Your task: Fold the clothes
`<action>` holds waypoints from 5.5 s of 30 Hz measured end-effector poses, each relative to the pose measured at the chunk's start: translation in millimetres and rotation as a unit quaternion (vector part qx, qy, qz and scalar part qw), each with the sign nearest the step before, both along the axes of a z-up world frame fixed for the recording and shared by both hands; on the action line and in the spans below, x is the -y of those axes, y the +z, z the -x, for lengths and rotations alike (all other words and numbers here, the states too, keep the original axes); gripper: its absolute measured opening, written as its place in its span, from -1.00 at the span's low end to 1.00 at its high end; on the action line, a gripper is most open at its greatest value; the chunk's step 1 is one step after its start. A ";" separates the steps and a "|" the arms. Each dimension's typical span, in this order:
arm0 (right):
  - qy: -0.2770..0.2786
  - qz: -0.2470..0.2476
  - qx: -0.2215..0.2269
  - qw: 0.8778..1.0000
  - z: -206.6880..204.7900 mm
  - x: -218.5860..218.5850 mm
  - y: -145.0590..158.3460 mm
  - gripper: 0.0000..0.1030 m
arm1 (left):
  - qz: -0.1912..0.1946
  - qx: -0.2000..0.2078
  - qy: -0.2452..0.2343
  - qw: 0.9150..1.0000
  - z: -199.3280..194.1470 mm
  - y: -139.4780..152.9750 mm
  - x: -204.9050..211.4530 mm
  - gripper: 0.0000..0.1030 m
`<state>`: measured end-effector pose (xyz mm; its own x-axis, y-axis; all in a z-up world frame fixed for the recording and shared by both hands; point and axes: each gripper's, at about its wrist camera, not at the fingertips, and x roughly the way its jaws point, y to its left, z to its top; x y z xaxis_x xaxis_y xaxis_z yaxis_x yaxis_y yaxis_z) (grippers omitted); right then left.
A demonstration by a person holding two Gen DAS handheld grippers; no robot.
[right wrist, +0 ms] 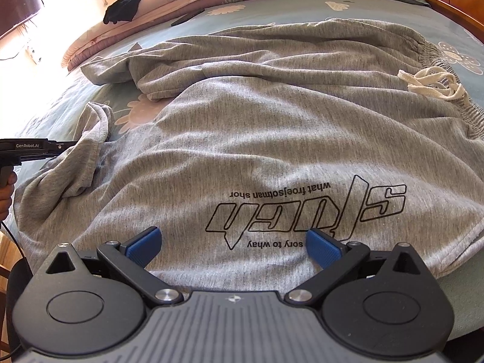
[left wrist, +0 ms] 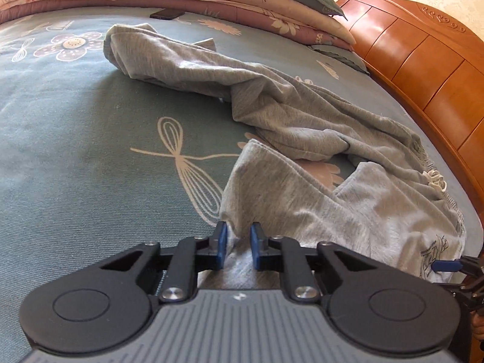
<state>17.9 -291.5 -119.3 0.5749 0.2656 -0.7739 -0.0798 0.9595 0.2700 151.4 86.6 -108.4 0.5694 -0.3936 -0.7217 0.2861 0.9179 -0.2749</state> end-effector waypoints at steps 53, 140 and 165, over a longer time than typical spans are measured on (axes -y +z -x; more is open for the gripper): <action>-0.004 0.021 0.000 1.000 -2.5 -6.9 -0.5 1.00 | -0.050 0.133 0.125 0.982 49.5 120.1 -81.5 -1.00; -0.031 0.034 -0.040 0.998 -4.2 -16.7 7.6 0.98 | -0.076 0.068 0.096 0.990 77.3 14.5 -81.0 -0.69; -0.029 0.037 -0.036 0.998 -10.0 -15.2 9.3 0.98 | -0.138 0.088 0.153 0.975 64.3 49.1 -102.8 -0.83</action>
